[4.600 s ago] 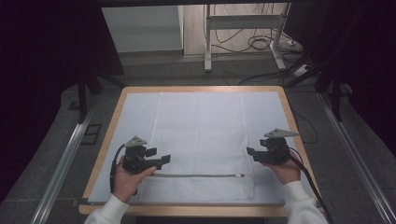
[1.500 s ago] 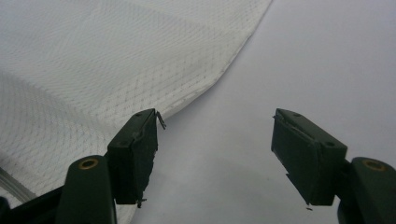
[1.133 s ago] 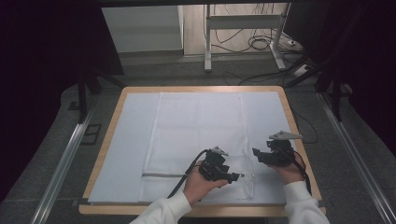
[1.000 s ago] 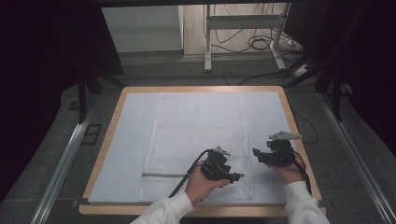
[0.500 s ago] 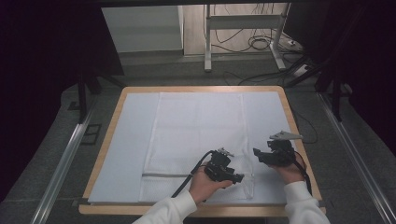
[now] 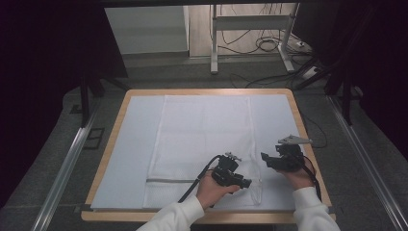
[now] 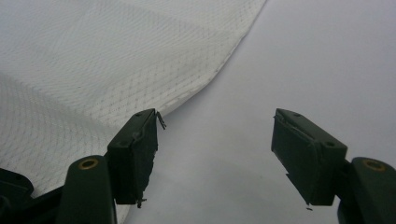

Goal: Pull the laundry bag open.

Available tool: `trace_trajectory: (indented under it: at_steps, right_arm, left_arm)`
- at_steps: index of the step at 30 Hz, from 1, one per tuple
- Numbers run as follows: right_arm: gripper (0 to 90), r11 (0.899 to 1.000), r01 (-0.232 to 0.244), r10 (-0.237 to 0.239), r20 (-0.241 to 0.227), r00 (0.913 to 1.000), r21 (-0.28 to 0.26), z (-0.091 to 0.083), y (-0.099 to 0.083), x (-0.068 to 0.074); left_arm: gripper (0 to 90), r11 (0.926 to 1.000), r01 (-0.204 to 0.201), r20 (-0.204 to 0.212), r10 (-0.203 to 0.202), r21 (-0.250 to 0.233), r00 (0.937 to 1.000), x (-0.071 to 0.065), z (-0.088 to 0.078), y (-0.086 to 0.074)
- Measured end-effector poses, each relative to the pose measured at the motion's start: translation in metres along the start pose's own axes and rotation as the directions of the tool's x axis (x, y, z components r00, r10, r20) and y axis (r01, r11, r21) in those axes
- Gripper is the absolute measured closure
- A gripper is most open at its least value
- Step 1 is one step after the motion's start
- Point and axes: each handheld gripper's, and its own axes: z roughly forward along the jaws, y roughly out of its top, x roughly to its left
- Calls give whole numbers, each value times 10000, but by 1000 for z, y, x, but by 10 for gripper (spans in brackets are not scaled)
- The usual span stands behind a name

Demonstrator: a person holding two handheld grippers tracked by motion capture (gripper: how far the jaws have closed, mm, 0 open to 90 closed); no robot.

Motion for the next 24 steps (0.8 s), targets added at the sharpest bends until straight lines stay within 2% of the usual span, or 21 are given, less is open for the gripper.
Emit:
trace_trajectory:
  at_steps: [11, 21, 24]
  right_arm:
    - [311, 10000, -32, 32, 29, 10000, -34, -1, 0, -1]
    - [311, 10000, -11, 12, 82, 10000, -49, -1, 0, -1]
    - [311, 10000, -11, 11, 80, 10000, -40, -1, 0, -1]
  left_arm:
    - [611, 9999, 89, 21, -90, 96, 10000, 0, 7, 3]
    - [671, 9996, 286, 31, -286, 67, 9996, 1, 10, 7]
    - [669, 9998, 181, -55, -180, 109, 9998, -1, 12, 9]
